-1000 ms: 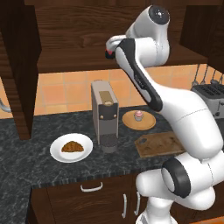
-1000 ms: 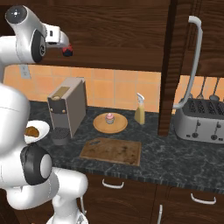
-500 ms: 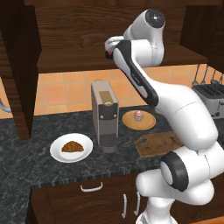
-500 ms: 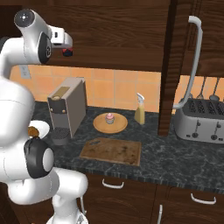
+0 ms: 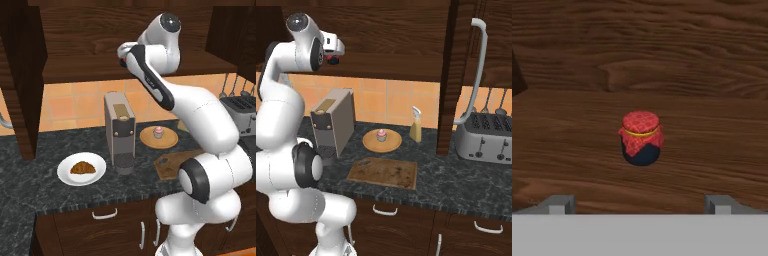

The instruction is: From the different types of pastries on the counter, select a croissant and place it on the cutting board. Then retrieve a jar of jam from the cabinet and place it alongside the croissant on the cutting board.

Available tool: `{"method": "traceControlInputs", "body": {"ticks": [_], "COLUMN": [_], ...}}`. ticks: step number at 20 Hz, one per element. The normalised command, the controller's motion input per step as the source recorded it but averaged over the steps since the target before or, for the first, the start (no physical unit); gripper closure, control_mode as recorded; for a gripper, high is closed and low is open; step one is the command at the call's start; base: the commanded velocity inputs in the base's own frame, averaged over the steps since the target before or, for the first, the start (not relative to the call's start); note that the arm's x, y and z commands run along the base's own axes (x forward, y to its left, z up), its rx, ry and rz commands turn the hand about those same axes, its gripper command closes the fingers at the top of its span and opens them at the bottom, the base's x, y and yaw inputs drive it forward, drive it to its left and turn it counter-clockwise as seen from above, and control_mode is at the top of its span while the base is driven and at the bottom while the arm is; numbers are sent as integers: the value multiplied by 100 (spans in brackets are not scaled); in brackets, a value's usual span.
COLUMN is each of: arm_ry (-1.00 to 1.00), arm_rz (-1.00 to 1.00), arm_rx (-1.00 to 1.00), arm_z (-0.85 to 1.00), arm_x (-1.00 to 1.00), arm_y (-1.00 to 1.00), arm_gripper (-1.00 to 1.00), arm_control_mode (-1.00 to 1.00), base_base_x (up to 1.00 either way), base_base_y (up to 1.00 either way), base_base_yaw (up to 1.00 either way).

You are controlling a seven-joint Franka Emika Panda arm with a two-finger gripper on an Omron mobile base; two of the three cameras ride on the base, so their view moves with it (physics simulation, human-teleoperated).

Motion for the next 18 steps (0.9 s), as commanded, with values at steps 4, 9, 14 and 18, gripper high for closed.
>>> {"method": "traceControlInputs", "body": {"ticks": [4, 9, 14, 18], "arm_ry": [2, 10, 9, 0], "arm_rz": [0, 1, 1, 0], "arm_rx": [0, 2, 2, 0], "arm_z": [-8, -11, -5, -1], "arm_x": [56, 35, 42, 46], "arm_y": [1, 15, 13, 0], "arm_gripper": [-100, -100, -100, -100], "arm_control_mode": [-100, -100, -100, -100], "base_base_x": [0, 0, 0, 0], "base_base_y": [0, 0, 0, 0], "base_base_yaw": [0, 0, 0, 0]}}
